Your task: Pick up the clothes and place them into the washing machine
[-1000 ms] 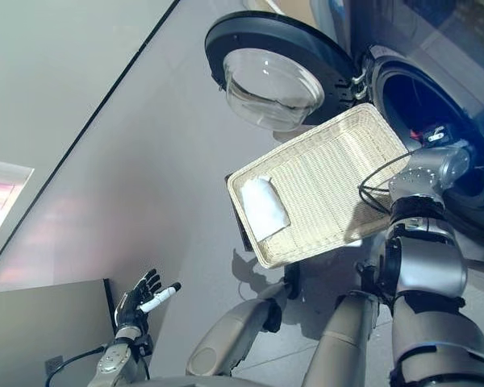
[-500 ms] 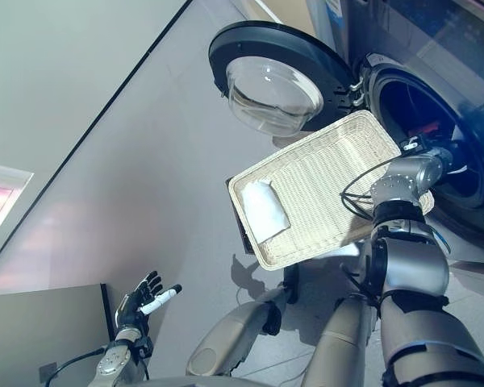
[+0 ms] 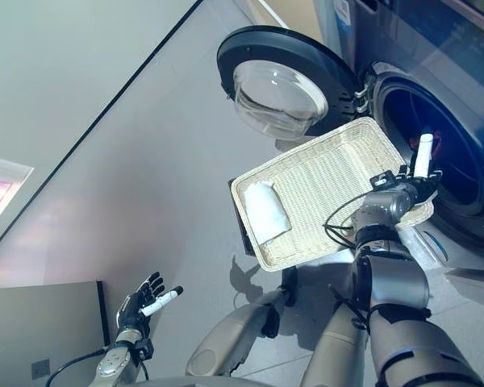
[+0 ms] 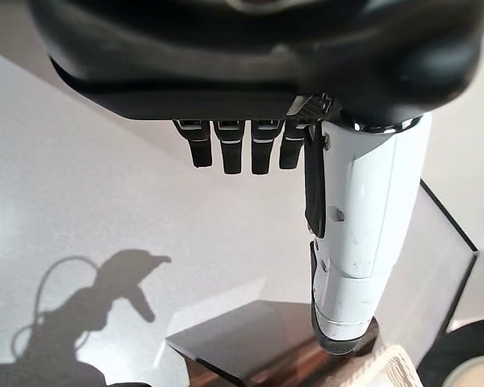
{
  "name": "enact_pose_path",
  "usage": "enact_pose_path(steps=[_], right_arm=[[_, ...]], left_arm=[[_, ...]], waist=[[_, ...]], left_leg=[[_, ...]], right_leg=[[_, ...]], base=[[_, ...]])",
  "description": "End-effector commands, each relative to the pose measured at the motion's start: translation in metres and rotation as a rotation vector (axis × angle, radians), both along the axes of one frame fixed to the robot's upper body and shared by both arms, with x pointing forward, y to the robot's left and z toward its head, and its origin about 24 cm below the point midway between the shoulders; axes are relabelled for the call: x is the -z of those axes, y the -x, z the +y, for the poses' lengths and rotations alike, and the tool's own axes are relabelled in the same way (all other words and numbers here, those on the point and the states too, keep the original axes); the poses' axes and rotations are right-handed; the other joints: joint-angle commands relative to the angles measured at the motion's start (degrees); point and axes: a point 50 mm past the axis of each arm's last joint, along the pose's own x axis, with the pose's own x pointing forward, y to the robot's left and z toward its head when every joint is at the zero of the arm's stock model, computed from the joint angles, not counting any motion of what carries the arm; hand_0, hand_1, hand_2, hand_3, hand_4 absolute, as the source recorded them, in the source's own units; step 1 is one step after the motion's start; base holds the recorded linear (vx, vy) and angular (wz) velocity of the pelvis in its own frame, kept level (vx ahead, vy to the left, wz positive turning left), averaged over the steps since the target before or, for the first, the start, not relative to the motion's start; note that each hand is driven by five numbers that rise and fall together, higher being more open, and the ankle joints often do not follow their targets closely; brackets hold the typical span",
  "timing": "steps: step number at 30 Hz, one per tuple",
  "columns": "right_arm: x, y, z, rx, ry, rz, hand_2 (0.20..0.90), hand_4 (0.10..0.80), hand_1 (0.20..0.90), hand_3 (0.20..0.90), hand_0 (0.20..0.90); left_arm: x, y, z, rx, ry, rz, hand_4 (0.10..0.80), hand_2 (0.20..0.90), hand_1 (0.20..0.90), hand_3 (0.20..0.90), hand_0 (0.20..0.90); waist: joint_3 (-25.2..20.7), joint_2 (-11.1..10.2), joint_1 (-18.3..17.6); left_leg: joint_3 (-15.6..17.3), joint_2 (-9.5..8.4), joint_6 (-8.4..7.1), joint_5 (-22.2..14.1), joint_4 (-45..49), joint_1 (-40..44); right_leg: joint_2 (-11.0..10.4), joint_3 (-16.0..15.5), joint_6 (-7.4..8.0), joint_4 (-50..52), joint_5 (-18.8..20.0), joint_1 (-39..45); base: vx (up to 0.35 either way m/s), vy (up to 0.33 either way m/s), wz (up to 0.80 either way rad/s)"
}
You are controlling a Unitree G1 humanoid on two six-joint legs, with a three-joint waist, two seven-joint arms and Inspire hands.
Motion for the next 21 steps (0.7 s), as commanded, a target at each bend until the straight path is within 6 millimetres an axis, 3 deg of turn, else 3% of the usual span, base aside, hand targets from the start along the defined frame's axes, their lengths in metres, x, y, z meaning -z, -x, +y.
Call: enact_pose_path(steps=[1, 5, 8, 12, 13, 15, 16, 18, 21], right_arm=[[-0.010, 0.006, -0.023, -0.040, 0.187, 0.166, 0.900, 0.800, 0.900, 0.900, 0.900], [-0.005, 0.000, -0.012, -0.109, 0.222, 0.223, 0.900, 0.800, 0.900, 0.900, 0.900], [-0.002, -0.016, 0.021, -0.296, 0.454, 0.327, 0.900, 0.800, 0.900, 0.900, 0.900], [0.014, -0.020, 0.043, -0.447, 0.718, 0.546, 0.900, 0.800, 0.900, 0.900, 0.900], [0.014, -0.020, 0.043, -0.447, 0.718, 0.546, 0.900, 0.800, 0.900, 0.900, 0.900], [0.016, -0.024, 0.058, -0.501, 0.921, 0.675, 0.900, 0.800, 0.900, 0.900, 0.900], [0.016, -0.025, 0.058, -0.501, 0.921, 0.675, 0.900, 0.800, 0.900, 0.900, 0.900], [0.028, -0.023, 0.072, -0.554, 1.069, 0.759, 0.900, 0.800, 0.900, 0.900, 0.900], [0.041, -0.020, 0.083, -0.600, 1.129, 0.790, 0.900, 0.800, 0.900, 0.900, 0.900]], left_arm=[[-0.008, -0.003, 0.039, -0.047, -0.137, -0.004, 0.800, 0.900, 0.900, 0.900, 0.900], [-0.016, -0.008, 0.043, -0.033, -0.146, -0.043, 0.800, 0.900, 0.900, 0.900, 0.900], [-0.021, -0.012, 0.050, -0.063, -0.145, -0.072, 0.800, 0.900, 0.900, 0.900, 0.900], [-0.023, -0.012, 0.059, -0.119, -0.159, -0.074, 0.800, 0.900, 0.900, 0.900, 0.900], [-0.023, -0.012, 0.059, -0.119, -0.160, -0.075, 0.800, 0.900, 0.900, 0.900, 0.900], [-0.030, -0.016, 0.070, -0.195, -0.156, -0.118, 0.800, 0.900, 0.900, 0.900, 0.900], [-0.030, -0.016, 0.070, -0.195, -0.156, -0.118, 0.800, 0.900, 0.900, 0.900, 0.900], [-0.044, -0.025, 0.078, -0.265, -0.141, -0.210, 0.800, 0.900, 0.900, 0.900, 0.900], [-0.059, -0.034, 0.080, -0.266, -0.150, -0.293, 0.800, 0.900, 0.900, 0.900, 0.900]], waist=[[-4.1, -1.2, 2.5], [-4.1, -1.7, 3.1], [-2.9, -3.0, 3.0], [-2.0, -5.6, 2.9], [-1.9, -5.6, 2.8], [-1.3, -7.6, 2.9], [-1.2, -7.6, 2.8], [-0.4, -10.1, 3.2], [0.4, -11.6, 3.3]], left_leg=[[0.6, -2.28, -1.53, -5.5, 4.3, -2.6], [0.5, -2.19, -1.58, -5.4, 4.5, -2.7], [0.4, -1.58, -1.52, -5.1, 5.1, -2.9], [-0.2, -1.16, -1.55, -4.8, 5.5, -3.3], [-0.2, -1.17, -1.55, -4.8, 5.5, -3.3], [-0.9, -0.91, -1.61, -4.4, 5.4, -3.4], [-0.9, -0.92, -1.61, -4.4, 5.4, -3.3], [-1.8, -0.74, -1.70, -4.0, 5.5, -3.6], [-2.7, -0.84, -1.77, -3.8, 5.8, -3.7]], right_leg=[[0.3, -2.2, -1.15, -13.7, 5.8, 6.0], [0.3, -2.4, -1.21, -13.9, 6.1, 6.1], [0.7, -2.6, -1.26, -14.2, 6.6, 6.3], [1.0, -3.3, -1.43, -14.7, 7.2, 6.9], [1.0, -3.3, -1.43, -14.7, 7.1, 6.9], [1.2, -4.4, -1.46, -15.3, 7.6, 7.5], [1.2, -4.4, -1.46, -15.3, 7.6, 7.6], [1.0, -6.0, -1.45, -15.6, 8.0, 8.0], [0.7, -7.0, -1.38, -15.6, 8.1, 8.5]], base=[[0.000, 0.000, 0.00], [0.001, -0.002, 0.01], [-0.027, -0.029, 0.00], [-0.027, -0.045, 0.01], [-0.026, -0.056, 0.07], [-0.028, -0.044, 0.13], [-0.034, -0.052, 0.18], [-0.033, -0.055, 0.24], [-0.016, -0.038, 0.20]])
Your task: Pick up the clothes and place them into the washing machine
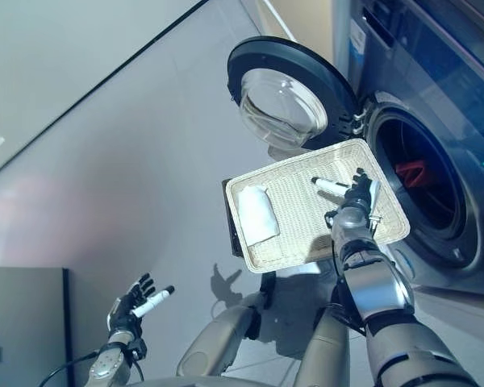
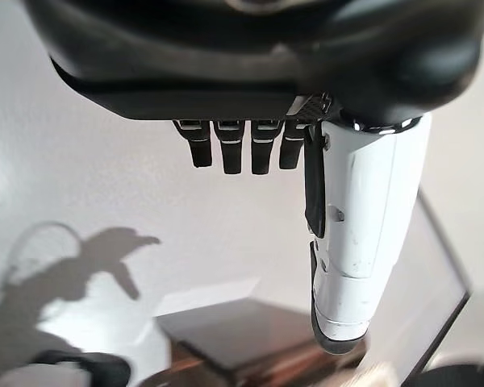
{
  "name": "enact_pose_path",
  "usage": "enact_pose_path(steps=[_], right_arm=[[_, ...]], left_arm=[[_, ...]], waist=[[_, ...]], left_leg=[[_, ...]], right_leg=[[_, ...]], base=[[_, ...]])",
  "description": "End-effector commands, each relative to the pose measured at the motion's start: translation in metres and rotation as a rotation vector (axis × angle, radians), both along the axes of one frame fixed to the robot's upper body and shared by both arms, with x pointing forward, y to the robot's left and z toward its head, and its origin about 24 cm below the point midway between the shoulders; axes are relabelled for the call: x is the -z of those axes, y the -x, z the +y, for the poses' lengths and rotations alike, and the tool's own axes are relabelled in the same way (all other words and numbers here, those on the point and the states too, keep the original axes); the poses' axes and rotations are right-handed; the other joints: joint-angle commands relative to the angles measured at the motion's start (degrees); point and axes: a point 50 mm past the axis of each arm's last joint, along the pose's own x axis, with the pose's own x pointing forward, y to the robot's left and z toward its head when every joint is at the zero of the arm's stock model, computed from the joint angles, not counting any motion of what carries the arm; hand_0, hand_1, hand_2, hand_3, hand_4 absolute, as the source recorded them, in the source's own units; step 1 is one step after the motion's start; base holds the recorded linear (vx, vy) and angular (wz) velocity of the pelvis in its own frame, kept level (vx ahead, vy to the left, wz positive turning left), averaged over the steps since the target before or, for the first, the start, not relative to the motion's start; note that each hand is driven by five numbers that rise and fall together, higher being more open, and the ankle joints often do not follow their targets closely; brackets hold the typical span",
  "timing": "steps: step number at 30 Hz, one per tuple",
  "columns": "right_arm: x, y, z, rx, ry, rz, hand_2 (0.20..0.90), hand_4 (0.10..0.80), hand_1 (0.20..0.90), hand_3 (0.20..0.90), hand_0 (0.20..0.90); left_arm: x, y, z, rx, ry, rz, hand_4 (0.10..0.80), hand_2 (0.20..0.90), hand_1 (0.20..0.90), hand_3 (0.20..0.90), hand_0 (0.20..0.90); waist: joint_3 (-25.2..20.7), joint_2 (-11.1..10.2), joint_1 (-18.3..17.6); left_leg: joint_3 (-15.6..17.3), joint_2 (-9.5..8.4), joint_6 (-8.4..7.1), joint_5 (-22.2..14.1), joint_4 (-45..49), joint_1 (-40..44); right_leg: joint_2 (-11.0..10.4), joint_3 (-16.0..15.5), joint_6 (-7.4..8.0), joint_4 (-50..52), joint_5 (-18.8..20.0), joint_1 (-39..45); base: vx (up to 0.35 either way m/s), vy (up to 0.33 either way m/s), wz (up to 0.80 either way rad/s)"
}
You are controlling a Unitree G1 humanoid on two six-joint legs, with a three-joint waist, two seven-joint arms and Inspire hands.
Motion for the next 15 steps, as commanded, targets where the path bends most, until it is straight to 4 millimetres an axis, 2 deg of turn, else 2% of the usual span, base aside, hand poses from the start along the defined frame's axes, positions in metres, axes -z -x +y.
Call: enact_pose_path(steps=[1, 3, 5, 8, 9, 10, 11, 12, 13, 14, 15], right_arm=[[-0.020, -0.014, 0.021, -0.107, 0.128, -0.078, 0.900, 0.800, 0.900, 0.900, 0.900], [0.001, -0.006, 0.028, -0.138, 0.154, -0.010, 0.900, 0.800, 0.900, 0.900, 0.900], [0.009, -0.002, 0.031, -0.126, 0.128, 0.004, 0.900, 0.800, 0.900, 0.900, 0.900], [0.012, -0.002, 0.039, -0.120, 0.095, -0.001, 0.900, 0.800, 0.900, 0.900, 0.900], [0.018, 0.001, 0.039, -0.118, 0.090, 0.026, 0.900, 0.800, 0.900, 0.900, 0.900], [0.018, 0.001, 0.039, -0.118, 0.090, 0.026, 0.900, 0.800, 0.900, 0.900, 0.900], [0.018, 0.000, 0.044, -0.124, 0.073, 0.026, 0.900, 0.800, 0.900, 0.900, 0.900], [0.017, -0.001, 0.049, -0.131, 0.060, 0.016, 0.900, 0.800, 0.900, 0.900, 0.900], [0.017, -0.003, 0.060, -0.155, 0.033, 0.003, 0.900, 0.800, 0.900, 0.900, 0.900], [0.017, -0.003, 0.061, -0.155, 0.033, 0.003, 0.900, 0.800, 0.900, 0.900, 0.900], [0.017, -0.004, 0.065, -0.165, 0.024, -0.004, 0.900, 0.800, 0.900, 0.900, 0.900]], left_arm=[[-0.049, -0.029, 0.058, -0.140, -0.155, -0.232, 0.800, 0.900, 0.900, 0.900, 0.900], [-0.073, -0.042, 0.061, -0.127, -0.175, -0.351, 0.800, 0.900, 0.900, 0.900, 0.900], [-0.089, -0.052, 0.064, -0.116, -0.207, -0.420, 0.800, 0.900, 0.900, 0.900, 0.900], [-0.114, -0.065, 0.072, -0.085, -0.284, -0.511, 0.800, 0.900, 0.900, 0.900, 0.900], [-0.123, -0.072, 0.068, -0.045, -0.298, -0.546, 0.800, 0.900, 0.900, 0.900, 0.900], [-0.123, -0.072, 0.068, -0.045, -0.299, -0.546, 0.800, 0.900, 0.900, 0.900, 0.900], [-0.134, -0.075, 0.070, -0.029, -0.321, -0.585, 0.800, 0.900, 0.900, 0.900, 0.900], [-0.139, -0.079, 0.072, -0.033, -0.334, -0.602, 0.800, 0.900, 0.900, 0.900, 0.900], [-0.149, -0.087, 0.073, -0.025, -0.356, -0.636, 0.800, 0.900, 0.900, 0.900, 0.900], [-0.149, -0.087, 0.073, -0.025, -0.357, -0.636, 0.800, 0.900, 0.900, 0.900, 0.900], [-0.158, -0.090, 0.070, -0.003, -0.370, -0.671, 0.800, 0.900, 0.900, 0.900, 0.900]], waist=[[2.0, -3.8, 1.5], [3.5, -5.9, 2.2], [4.3, -7.2, 2.8], [5.3, -9.2, 3.7], [5.6, -9.7, 4.3], [5.5, -9.7, 4.3], [5.9, -10.7, 5.2], [6.3, -11.1, 5.4], [6.9, -12.5, 6.0], [6.9, -12.6, 6.1], [7.3, -13.1, 6.5]], left_leg=[[1.6, -2.93, 0.40, -4.6, 4.9, -2.4], [0.1, -3.23, 0.32, -4.5, 5.6, -3.2], [-0.9, -3.55, 0.08, -4.4, 6.1, -4.1], [-2.2, -3.70, -0.37, -4.6, 6.8, -5.7], [-2.5, -3.84, -0.53, -4.7, 7.3, -6.3], [-2.5, -3.86, -0.54, -4.8, 7.3, -6.4], [-3.4, -4.00, -0.75, -7.2, 8.9, -6.7], [-3.7, -4.05, -0.79, -7.7, 9.9, -7.3], [-4.2, -4.09, -0.81, -8.3, 11.6, -8.8], [-4.2, -4.10, -0.81, -8.4, 11.7, -8.9], [-4.4, -4.11, -0.75, -8.9, 12.5, -9.3]], right_leg=[[-0.5, -1.8, 0.41, -15.2, 8.2, 6.9], [-1.2, -4.0, 0.48, -14.6, 8.0, 7.4], [-1.8, -5.6, 0.48, -14.4, 7.7, 7.5], [-2.3, -7.7, 0.59, -14.1, 7.1, 7.3], [-2.6, -8.5, 0.71, -13.9, 6.8, 7.4], [-2.6, -8.6, 0.71, -13.9, 6.8, 7.4], [-2.8, -9.3, 0.94, -12.1, 4.3, 7.6], [-2.8, -9.6, 0.94, -11.2, 3.7, 7.2], [-2.7, -10.4, 0.79, -9.9, 3.0, 6.5], [-2.7, -10.3, 0.78, -9.9, 2.9, 6.4], [-2.6, -10.8, 0.73, -9.2, 2.5, 6.0]], base=[[-0.022, -0.049, 0.21], [-0.036, -0.076, 0.29], [-0.034, -0.074, 0.43], [-0.017, -0.066, 0.53], [0.008, -0.039, 0.41], [0.124, -0.095, 0.30], [0.123, -0.076, 0.30], [0.129, -0.106, 0.48], [0.011, -0.031, 0.50], [0.016, -0.043, 0.46], [0.021, -0.022, 0.35]])
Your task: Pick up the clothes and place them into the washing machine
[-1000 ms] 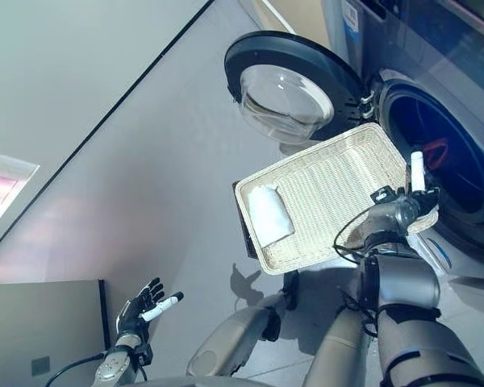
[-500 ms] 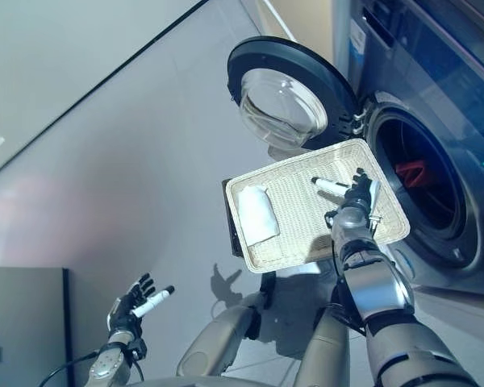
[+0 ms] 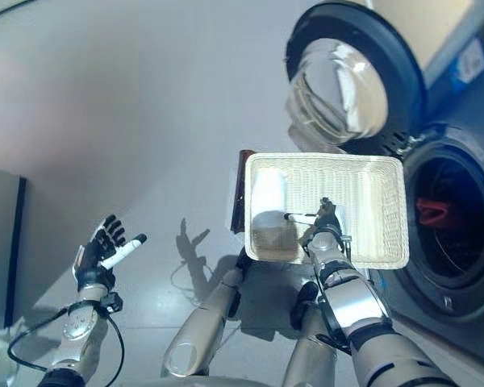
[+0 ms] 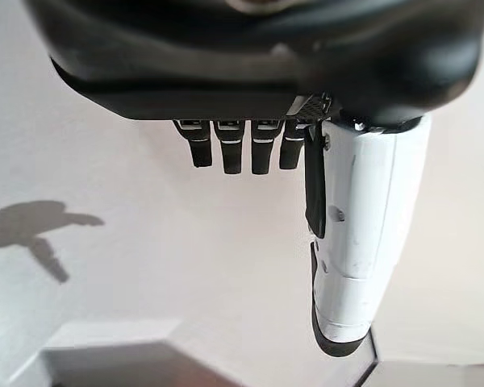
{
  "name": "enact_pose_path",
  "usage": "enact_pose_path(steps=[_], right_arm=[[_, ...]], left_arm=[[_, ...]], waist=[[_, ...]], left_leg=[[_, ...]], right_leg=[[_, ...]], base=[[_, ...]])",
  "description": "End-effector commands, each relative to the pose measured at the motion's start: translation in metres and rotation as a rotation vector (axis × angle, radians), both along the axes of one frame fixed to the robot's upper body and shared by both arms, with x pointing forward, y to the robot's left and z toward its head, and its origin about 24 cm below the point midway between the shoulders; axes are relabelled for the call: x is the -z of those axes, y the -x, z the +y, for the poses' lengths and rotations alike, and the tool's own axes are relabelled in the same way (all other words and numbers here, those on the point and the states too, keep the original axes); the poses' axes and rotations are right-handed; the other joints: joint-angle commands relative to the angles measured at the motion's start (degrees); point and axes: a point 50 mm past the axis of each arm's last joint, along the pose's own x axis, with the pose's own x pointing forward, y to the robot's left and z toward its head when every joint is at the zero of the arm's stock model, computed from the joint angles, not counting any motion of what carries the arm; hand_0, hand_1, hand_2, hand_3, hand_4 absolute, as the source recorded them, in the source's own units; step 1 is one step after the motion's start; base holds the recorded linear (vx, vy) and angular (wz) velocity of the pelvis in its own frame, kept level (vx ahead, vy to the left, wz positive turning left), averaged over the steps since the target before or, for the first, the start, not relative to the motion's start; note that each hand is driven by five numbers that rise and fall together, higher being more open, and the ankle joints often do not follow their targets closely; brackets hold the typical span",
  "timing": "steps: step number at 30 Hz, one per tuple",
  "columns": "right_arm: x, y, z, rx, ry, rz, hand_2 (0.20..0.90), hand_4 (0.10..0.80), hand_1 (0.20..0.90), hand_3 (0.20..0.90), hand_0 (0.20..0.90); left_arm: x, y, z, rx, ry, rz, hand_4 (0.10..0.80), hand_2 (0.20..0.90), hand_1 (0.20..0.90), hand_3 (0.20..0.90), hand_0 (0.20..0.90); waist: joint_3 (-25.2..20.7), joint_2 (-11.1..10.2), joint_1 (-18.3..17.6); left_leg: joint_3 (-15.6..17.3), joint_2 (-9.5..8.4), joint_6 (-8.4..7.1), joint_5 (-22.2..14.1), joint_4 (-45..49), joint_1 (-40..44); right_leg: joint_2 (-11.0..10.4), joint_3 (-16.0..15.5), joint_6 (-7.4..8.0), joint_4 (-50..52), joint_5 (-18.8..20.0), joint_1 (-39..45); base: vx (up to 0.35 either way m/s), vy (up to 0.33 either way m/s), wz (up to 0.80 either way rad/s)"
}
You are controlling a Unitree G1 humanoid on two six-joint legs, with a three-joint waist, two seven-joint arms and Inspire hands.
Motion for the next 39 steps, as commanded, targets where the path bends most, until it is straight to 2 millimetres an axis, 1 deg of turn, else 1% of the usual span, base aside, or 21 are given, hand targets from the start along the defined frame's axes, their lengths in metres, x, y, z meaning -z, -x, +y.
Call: enact_pose_path(steps=[1, 4, 5, 8, 10, 12, 13, 16, 18, 19, 20, 21, 22, 23, 24, 27, 29, 32, 34, 35, 39], right_arm=[[-0.028, -0.021, 0.024, -0.046, -0.045, -0.162, 0.900, 0.800, 0.900, 0.900, 0.900], [-0.030, -0.023, 0.038, -0.071, -0.066, -0.171, 0.900, 0.800, 0.900, 0.900, 0.900], [-0.027, -0.022, 0.042, -0.081, -0.065, -0.149, 0.900, 0.800, 0.900, 0.900, 0.900], [-0.034, -0.027, 0.045, -0.089, -0.053, -0.162, 0.900, 0.800, 0.900, 0.900, 0.900], [-0.036, -0.029, 0.047, -0.087, -0.048, -0.150, 0.900, 0.800, 0.900, 0.900, 0.900], [-0.039, -0.030, 0.044, -0.068, -0.036, -0.144, 0.900, 0.800, 0.900, 0.900, 0.900], [-0.040, -0.030, 0.038, -0.047, -0.025, -0.132, 0.900, 0.800, 0.900, 0.900, 0.900], [-0.053, -0.036, 0.020, 0.029, -0.036, -0.155, 0.900, 0.800, 0.900, 0.900, 0.900], [-0.059, -0.037, 0.012, 0.070, -0.053, -0.176, 0.900, 0.800, 0.900, 0.900, 0.900], [-0.057, -0.036, 0.008, 0.091, -0.069, -0.175, 0.900, 0.800, 0.900, 0.900, 0.900], [-0.061, -0.036, 0.003, 0.104, -0.064, -0.189, 0.900, 0.800, 0.900, 0.900, 0.900], [-0.063, -0.037, 0.003, 0.107, -0.067, -0.202, 0.900, 0.800, 0.900, 0.900, 0.900], [-0.062, -0.037, 0.004, 0.111, -0.070, -0.206, 0.774, 0.710, 0.774, 0.774, 0.774], [-0.061, -0.036, 0.003, 0.116, -0.066, -0.205, 0.315, 0.382, 0.315, 0.315, 0.315], [-0.060, -0.036, 0.003, 0.117, -0.057, -0.200, 0.200, 0.300, 0.200, 0.200, 0.200], [-0.062, -0.035, -0.005, 0.144, -0.019, -0.193, 0.200, 0.300, 0.200, 0.200, 0.200], [-0.063, -0.034, -0.008, 0.154, -0.010, -0.194, 0.200, 0.300, 0.200, 0.200, 0.200], [-0.063, -0.031, -0.021, 0.193, 0.024, -0.189, 0.200, 0.300, 0.200, 0.200, 0.200], [-0.062, -0.030, -0.023, 0.204, 0.024, -0.189, 0.200, 0.300, 0.200, 0.200, 0.200], [-0.059, -0.026, -0.029, 0.224, 0.035, -0.177, 0.200, 0.300, 0.200, 0.200, 0.200], [-0.054, -0.018, -0.047, 0.277, 0.042, -0.166, 0.200, 0.300, 0.200, 0.200, 0.200]], left_arm=[[-0.059, -0.009, 0.030, -0.042, -0.152, -0.237, 0.800, 0.900, 0.900, 0.900, 0.900], [-0.070, -0.012, 0.027, -0.017, -0.167, -0.277, 0.800, 0.900, 0.900, 0.900, 0.900], [-0.075, -0.014, 0.023, 0.009, -0.161, -0.305, 0.800, 0.900, 0.900, 0.900, 0.900], [-0.080, -0.016, 0.023, 0.008, -0.147, -0.327, 0.800, 0.900, 0.900, 0.900, 0.900], [-0.086, -0.020, 0.019, 0.022, -0.143, -0.357, 0.800, 0.900, 0.900, 0.900, 0.900], [-0.094, -0.024, 0.015, 0.032, -0.129, -0.400, 0.800, 0.900, 0.900, 0.900, 0.900], [-0.097, -0.025, 0.012, 0.043, -0.125, -0.414, 0.800, 0.900, 0.900, 0.900, 0.900], [-0.099, -0.030, 0.006, 0.054, -0.117, -0.429, 0.800, 0.900, 0.900, 0.900, 0.900], [-0.097, -0.032, 0.003, 0.056, -0.117, -0.423, 0.800, 0.900, 0.900, 0.900, 0.900], [-0.092, -0.033, 0.001, 0.055, -0.113, -0.404, 0.800, 0.900, 0.900, 0.900, 0.900], [-0.090, -0.032, -0.001, 0.061, -0.113, -0.398, 0.800, 0.900, 0.900, 0.900, 0.900], [-0.087, -0.031, -0.002, 0.054, -0.108, -0.391, 0.800, 0.900, 0.900, 0.900, 0.900], [-0.084, -0.030, -0.003, 0.054, -0.108, -0.380, 0.800, 0.900, 0.900, 0.900, 0.900], [-0.077, -0.029, -0.003, 0.047, -0.104, -0.353, 0.800, 0.900, 0.900, 0.900, 0.900], [-0.073, -0.028, -0.005, 0.052, -0.104, -0.336, 0.800, 0.900, 0.900, 0.900, 0.900], [-0.060, -0.022, -0.008, 0.070, -0.107, -0.282, 0.800, 0.900, 0.900, 0.900, 0.900], [-0.058, -0.021, -0.009, 0.073, -0.105, -0.273, 0.800, 0.900, 0.900, 0.900, 0.900], [-0.048, -0.019, -0.011, 0.092, -0.106, -0.235, 0.800, 0.900, 0.900, 0.900, 0.900], [-0.047, -0.018, -0.012, 0.095, -0.110, -0.227, 0.800, 0.900, 0.900, 0.900, 0.900], [-0.042, -0.018, -0.013, 0.105, -0.118, -0.200, 0.800, 0.900, 0.900, 0.900, 0.900], [-0.033, -0.015, -0.017, 0.130, -0.129, -0.164, 0.800, 0.900, 0.900, 0.900, 0.900]], waist=[[1.7, -3.9, 2.0], [2.5, -5.0, 2.9], [2.9, -5.1, 3.8], [3.2, -5.5, 4.5], [3.8, -5.7, 5.3], [4.9, -5.3, 6.2], [5.4, -4.9, 6.7], [6.7, -3.6, 7.5], [7.3, -2.7, 7.9], [7.6, -2.2, 8.1], [7.8, -1.7, 8.2], [7.9, -1.5, 8.2], [8.1, -1.3, 8.0], [8.1, -1.2, 7.9], [8.1, -1.1, 7.8], [7.9, -0.2, 7.2], [7.9, 0.1, 7.1], [7.5, 0.8, 6.6], [7.4, 0.8, 6.4], [7.0, 1.1, 6.1], [6.1, 1.7, 5.6]], left_leg=[[3.1, -4.08, 0.39, -9.9, 8.6, -1.9], [2.2, -4.43, 0.61, -11.1, 10.9, -3.4], [1.7, -4.74, 0.71, -11.5, 11.6, -4.5], [1.1, -4.86, 0.61, -11.5, 11.9, -5.7], [0.8, -5.15, 0.50, -11.4, 11.9, -6.7], [0.3, -5.61, 0.38, -11.1, 11.9, -7.9], [0.1, -5.98, 0.36, -11.0, 12.0, -8.8], [-0.5, -6.83, 0.43, -10.9, 12.8, -11.1], [-0.5, -7.26, 0.72, -10.9, 13.7, -12.4], [-0.4, -7.43, 0.92, -10.9, 14.1, -13.1], [-0.3, -7.59, 1.05, -10.9, 14.3, -13.4], [-0.2, -7.58, 1.14, -10.9, 14.3, -13.4], [0.0, -7.52, 1.27, -10.9, 14.3, -13.4], [0.1, -7.42, 1.41, -10.8, 14.1, -13.1], [0.3, -7.37, 1.50, -10.8, 14.1, -13.1], [0.9, -7.30, 1.90, -10.7, 13.3, -12.3], [1.2, -7.26, 1.96, -10.7, 13.2, -12.1], [1.7, -7.22, 2.18, -10.6, 12.9, -11.6], [1.8, -7.23, 2.25, -10.5, 12.9, -11.5], [2.0, -7.32, 2.34, -10.5, 12.8, -11.2], [2.4, -7.27, 2.45, -10.4, 12.4, -10.5]], right_leg=[[-0.1, 1.7, 2.25, -9.9, 4.9, 4.4], [0.1, 0.8, 2.17, -8.5, 3.9, 3.8], [-0.1, -0.2, 2.24, -8.0, 3.6, 3.5], [0.0, -0.8, 2.17, -7.8, 3.2, 2.9], [-0.1, -1.4, 2.17, -7.4, 3.0, 2.0], [-0.4, -2.1, 2.08, -6.7, 2.6, 0.9], [-0.7, -2.5, 2.03, -6.2, 2.3, 0.1], [-1.3, -3.3, 1.97, -3.9, 1.3, -2.3], [-1.7, -3.1, 2.00, -2.6, 1.0, -3.9], [-1.9, -3.1, 2.11, -2.0, 0.9, -4.5], [-2.1, -2.9, 2.14, -1.8, 0.8, -4.9], [-2.2, -2.8, 2.19, -1.8, 0.9, -5.1], [-2.3, -2.5, 2.19, -2.0, 1.0, -5.0], [-2.4, -2.2, 2.19, -2.1, 1.2, -5.1], [-2.4, -2.1, 2.18, -2.3, 1.3, -5.1], [-2.6, -1.2, 2.25, -2.9, 2.0, -5.0], [-2.7, -1.0, 2.26, -3.1, 2.2, -4.9], [-2.9, -0.2, 2.37, -3.6, 2.7, -4.7], [-3.0, 0.0, 2.41, -3.7, 2.9, -4.6], [-3.1, 0.4, 2.48, -3.8, 3.0, -4.5], [-3.3, 0.9, 2.64, -4.0, 3.2, -4.1]], base=[[0.036, -0.028, 0.28], [0.053, -0.031, 0.26], [0.041, -0.020, 0.21], [0.028, -0.017, 0.17], [0.031, -0.015, 0.18], [0.011, -0.024, 0.08], [-0.005, -0.024, 0.07], [-0.011, 0.007, 0.24], [-0.012, 0.031, 0.29], [-0.002, 0.045, 0.19], [-0.001, 0.051, 0.09], [0.000, 0.057, 0.02], [0.002, 0.061, -0.05], [-0.005, 0.059, -0.07], [-0.011, 0.063, -0.08], [-0.030, 0.059, -0.07], [-0.030, 0.042, -0.07], [-0.033, 0.045, -0.10], [-0.015, 0.016, -0.09], [-0.012, 0.009, -0.12], [-0.006, 0.005, -0.07]])
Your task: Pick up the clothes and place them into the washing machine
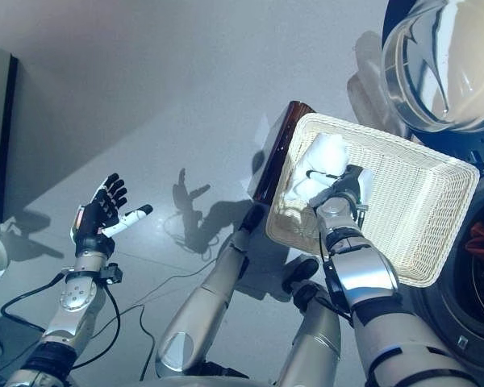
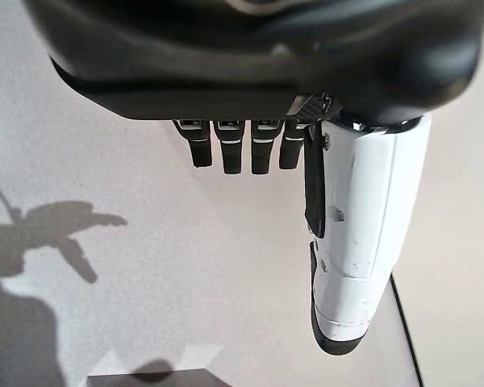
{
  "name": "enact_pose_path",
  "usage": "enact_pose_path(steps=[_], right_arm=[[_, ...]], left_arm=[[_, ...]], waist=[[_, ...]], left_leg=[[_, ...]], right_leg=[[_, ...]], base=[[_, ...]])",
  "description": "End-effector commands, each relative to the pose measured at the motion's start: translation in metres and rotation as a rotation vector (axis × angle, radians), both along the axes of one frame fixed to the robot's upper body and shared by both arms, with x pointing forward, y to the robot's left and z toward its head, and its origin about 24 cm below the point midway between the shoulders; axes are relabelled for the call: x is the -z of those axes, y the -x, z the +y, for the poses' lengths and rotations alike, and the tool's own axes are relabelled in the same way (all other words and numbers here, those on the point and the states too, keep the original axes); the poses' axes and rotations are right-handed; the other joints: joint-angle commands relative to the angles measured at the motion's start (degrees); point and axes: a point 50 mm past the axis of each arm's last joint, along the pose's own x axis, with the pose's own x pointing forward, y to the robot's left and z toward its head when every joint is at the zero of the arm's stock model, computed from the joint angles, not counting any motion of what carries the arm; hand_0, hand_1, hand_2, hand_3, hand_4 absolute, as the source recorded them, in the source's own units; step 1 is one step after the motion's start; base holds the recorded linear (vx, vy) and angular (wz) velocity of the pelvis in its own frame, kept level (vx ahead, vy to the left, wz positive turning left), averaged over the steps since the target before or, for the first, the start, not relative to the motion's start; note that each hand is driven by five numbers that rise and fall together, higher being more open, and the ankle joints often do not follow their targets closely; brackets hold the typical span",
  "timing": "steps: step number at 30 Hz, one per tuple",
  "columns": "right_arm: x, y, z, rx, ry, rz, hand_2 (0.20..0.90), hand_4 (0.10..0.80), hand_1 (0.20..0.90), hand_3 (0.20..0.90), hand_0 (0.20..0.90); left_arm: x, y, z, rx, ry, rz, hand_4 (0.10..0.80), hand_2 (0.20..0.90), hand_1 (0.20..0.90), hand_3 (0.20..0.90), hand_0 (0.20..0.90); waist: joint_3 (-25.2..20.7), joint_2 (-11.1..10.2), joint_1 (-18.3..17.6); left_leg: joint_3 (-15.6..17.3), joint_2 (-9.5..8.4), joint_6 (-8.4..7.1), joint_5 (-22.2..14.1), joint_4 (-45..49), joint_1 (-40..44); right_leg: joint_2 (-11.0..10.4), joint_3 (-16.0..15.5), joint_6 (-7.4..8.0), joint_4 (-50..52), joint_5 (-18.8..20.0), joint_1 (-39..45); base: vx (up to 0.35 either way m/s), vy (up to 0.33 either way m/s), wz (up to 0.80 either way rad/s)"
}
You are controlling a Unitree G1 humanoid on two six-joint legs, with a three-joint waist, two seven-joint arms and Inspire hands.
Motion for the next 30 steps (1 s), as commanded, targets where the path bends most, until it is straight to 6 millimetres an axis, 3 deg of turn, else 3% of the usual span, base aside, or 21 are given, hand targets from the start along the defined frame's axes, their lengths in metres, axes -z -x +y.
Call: enact_pose_path(steps=[1, 5, 7, 15, 16, 22, 28, 30], right_arm=[[0.011, 0.013, -0.020, 0.065, 0.017, 0.024, 0.200, 0.300, 0.200, 0.200, 0.200], [0.014, 0.021, -0.037, 0.123, -0.023, -0.016, 0.200, 0.300, 0.200, 0.200, 0.200], [0.016, 0.027, -0.050, 0.206, -0.218, -0.142, 0.200, 0.300, 0.200, 0.200, 0.200], [0.009, 0.031, -0.063, 0.292, -0.544, -0.417, 0.200, 0.300, 0.200, 0.200, 0.200], [0.006, 0.031, -0.064, 0.317, -0.667, -0.531, 0.200, 0.300, 0.200, 0.200, 0.200], [-0.007, 0.030, -0.062, 0.329, -0.920, -0.845, 0.200, 0.300, 0.200, 0.200, 0.200], [-0.017, 0.038, -0.071, 0.423, -0.997, -1.050, 0.200, 0.300, 0.200, 0.200, 0.200], [-0.026, 0.040, -0.080, 0.482, -1.020, -1.148, 0.200, 0.300, 0.200, 0.200, 0.200]], left_arm=[[-0.006, 0.006, 0.003, -0.003, -0.024, -0.077, 0.800, 0.900, 0.900, 0.900, 0.900], [0.005, 0.013, 0.007, -0.015, -0.046, -0.020, 0.800, 0.900, 0.900, 0.900, 0.900], [0.020, 0.019, 0.016, -0.051, -0.068, 0.061, 0.800, 0.900, 0.900, 0.900, 0.900], [0.061, 0.045, 0.029, -0.102, -0.118, 0.299, 0.800, 0.900, 0.900, 0.900, 0.900], [0.074, 0.054, 0.030, -0.113, -0.102, 0.366, 0.800, 0.900, 0.900, 0.900, 0.900], [0.102, 0.075, 0.014, -0.099, -0.028, 0.493, 0.800, 0.900, 0.900, 0.900, 0.900], [0.119, 0.087, -0.009, -0.053, 0.032, 0.555, 0.800, 0.900, 0.900, 0.900, 0.900], [0.123, 0.090, -0.020, -0.016, 0.051, 0.561, 0.800, 0.900, 0.900, 0.900, 0.900]], waist=[[-0.2, 3.0, 0.3], [-1.4, 2.9, -0.8], [-2.0, 2.5, -2.5], [-3.2, 2.9, -5.8], [-3.2, 3.6, -6.7], [-4.1, 6.5, -8.9], [-4.8, 10.1, -10.1], [-5.4, 12.3, -10.6]], left_leg=[[3.8, -4.32, 1.72, -8.3, 3.8, 0.0], [4.6, -3.70, 1.66, -8.2, 2.9, 1.8], [5.5, -3.00, 1.59, -8.1, 2.2, 3.3], [8.2, -1.71, 1.26, -7.9, 1.1, 6.0], [9.2, -1.43, 1.37, -5.8, 0.6, 5.9], [11.1, -1.03, 1.16, -5.1, -1.4, 8.1], [11.9, -1.08, 1.26, -4.7, -2.9, 10.3], [12.0, -1.33, 1.25, -4.6, -3.5, 11.0]], right_leg=[[0.0, 3.1, 2.12, -10.1, 6.7, 2.7], [0.2, 4.2, 2.27, -11.3, 7.3, 3.9], [0.5, 5.1, 2.40, -12.7, 7.9, 5.4], [1.5, 8.4, 2.45, -16.0, 9.7, 7.4], [1.7, 8.6, 2.07, -16.9, 11.7, 7.2], [2.3, 10.8, 2.32, -19.2, 12.4, 8.6], [2.6, 12.4, 2.59, -20.0, 12.3, 9.7], [2.5, 12.9, 2.79, -20.1, 11.9, 10.0]], base=[[0.000, 0.000, 0.00], [-0.001, 0.000, -0.01], [-0.002, 0.013, -0.14], [-0.025, 0.037, -0.26], [-0.117, 0.076, -0.44], [-0.003, 0.058, -0.35], [0.034, 0.039, -0.21], [0.044, 0.029, -0.11]])
